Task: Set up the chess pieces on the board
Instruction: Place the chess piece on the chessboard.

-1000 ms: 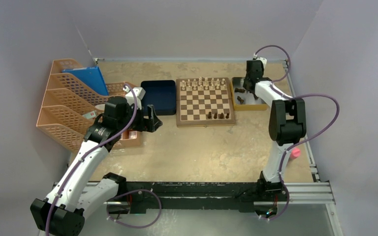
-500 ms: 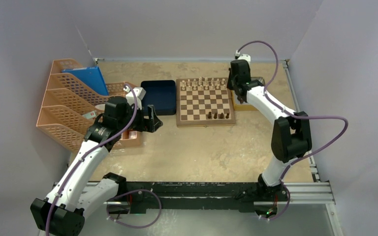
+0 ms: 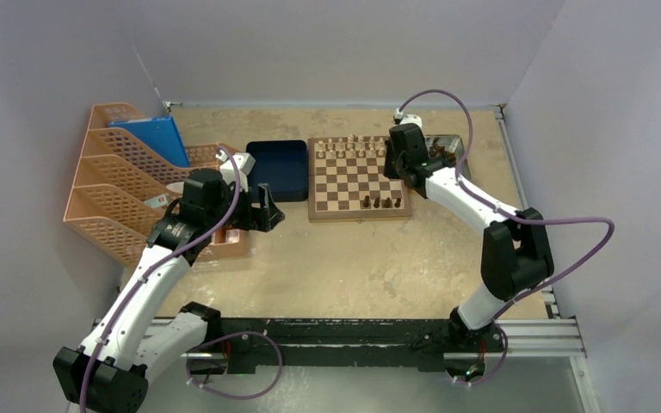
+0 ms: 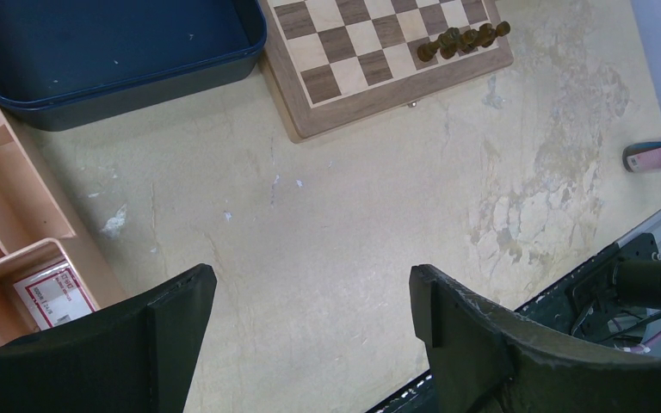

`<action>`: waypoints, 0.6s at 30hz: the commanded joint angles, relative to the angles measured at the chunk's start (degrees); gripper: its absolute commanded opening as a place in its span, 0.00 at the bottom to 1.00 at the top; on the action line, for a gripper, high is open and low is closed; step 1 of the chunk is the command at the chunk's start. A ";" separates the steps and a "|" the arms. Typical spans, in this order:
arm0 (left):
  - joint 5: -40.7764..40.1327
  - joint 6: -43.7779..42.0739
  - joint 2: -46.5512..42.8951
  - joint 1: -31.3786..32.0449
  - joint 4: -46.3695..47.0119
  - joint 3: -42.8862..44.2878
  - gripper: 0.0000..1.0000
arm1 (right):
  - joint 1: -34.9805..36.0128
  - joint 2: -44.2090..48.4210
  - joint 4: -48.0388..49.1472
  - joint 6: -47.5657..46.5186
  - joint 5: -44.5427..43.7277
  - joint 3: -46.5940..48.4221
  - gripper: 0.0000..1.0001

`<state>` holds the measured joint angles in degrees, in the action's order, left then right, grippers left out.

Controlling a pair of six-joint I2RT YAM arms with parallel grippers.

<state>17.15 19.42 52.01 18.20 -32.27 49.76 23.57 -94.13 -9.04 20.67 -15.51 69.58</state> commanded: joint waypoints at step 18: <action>0.61 -0.17 -0.32 0.35 1.77 -0.19 0.83 | 1.65 -4.48 -2.30 4.47 -6.33 -1.14 0.15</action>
<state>17.15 19.42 52.01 18.20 -32.27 49.76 25.85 -99.42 -10.79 23.83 -18.76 67.57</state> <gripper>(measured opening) 0.832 0.153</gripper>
